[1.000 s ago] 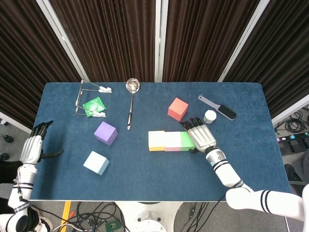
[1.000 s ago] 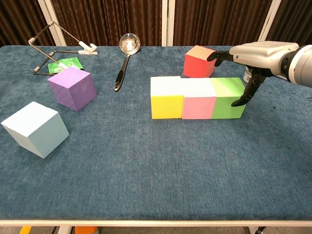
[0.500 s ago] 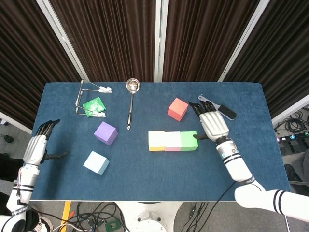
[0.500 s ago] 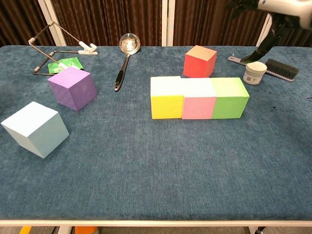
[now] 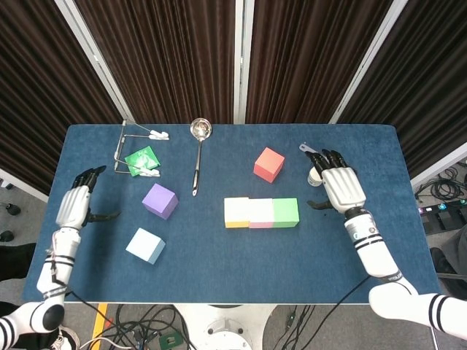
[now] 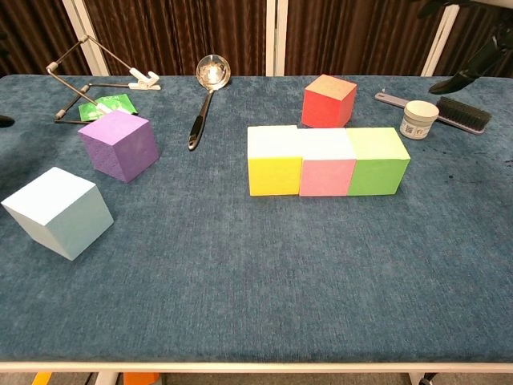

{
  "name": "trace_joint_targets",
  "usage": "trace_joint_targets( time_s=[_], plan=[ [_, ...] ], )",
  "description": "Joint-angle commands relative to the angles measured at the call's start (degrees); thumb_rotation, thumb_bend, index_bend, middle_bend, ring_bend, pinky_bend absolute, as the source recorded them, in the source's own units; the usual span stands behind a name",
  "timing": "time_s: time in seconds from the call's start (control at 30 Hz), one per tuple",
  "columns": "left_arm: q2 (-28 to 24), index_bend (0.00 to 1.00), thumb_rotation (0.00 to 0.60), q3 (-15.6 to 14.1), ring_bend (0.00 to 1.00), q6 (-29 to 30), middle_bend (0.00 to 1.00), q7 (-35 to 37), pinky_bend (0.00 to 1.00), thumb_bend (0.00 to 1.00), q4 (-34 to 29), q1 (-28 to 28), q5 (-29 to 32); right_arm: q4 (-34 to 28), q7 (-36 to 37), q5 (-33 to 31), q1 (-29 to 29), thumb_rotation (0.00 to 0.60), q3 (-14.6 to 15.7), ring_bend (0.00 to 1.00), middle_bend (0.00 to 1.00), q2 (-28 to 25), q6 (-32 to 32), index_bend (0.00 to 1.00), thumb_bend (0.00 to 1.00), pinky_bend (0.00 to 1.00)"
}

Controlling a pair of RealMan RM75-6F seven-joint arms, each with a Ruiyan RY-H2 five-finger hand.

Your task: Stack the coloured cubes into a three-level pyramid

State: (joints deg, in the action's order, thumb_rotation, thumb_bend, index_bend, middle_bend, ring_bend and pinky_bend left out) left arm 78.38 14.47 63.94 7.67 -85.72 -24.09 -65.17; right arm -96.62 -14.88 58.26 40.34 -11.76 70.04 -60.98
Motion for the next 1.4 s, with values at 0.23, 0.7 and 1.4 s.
trace_joint_targets(
  time_s=[0.23,0.7,1.4],
  plan=[
    [1.7,0.08,0.600,4.8,0.00,-4.7,0.11,-15.6,0.02,0.00,-6.7,-6.6,20.8,1.4,2.2,0.9,-0.5,0.600,-0.5,0.00,0.10,-1.2,1.6,0.00,0.03,0.00],
    [-0.3,0.07,0.600,3.3,0.00,-1.2,0.11,-10.4,0.02,0.00,-10.2,-4.6,13.0,1.8,5.6,3.4,0.9,0.600,-0.4,0.00,0.12,-0.3,7.1,0.00,0.03,0.00],
    [-3.4,0.07,0.600,-3.7,0.00,6.7,0.10,6.2,0.01,0.00,0.3,7.2,-0.5,10.8,-11.1,-11.8,20.0,0.600,-1.2,0.00,0.22,19.8,16.8,0.00,0.03,0.00]
  ],
)
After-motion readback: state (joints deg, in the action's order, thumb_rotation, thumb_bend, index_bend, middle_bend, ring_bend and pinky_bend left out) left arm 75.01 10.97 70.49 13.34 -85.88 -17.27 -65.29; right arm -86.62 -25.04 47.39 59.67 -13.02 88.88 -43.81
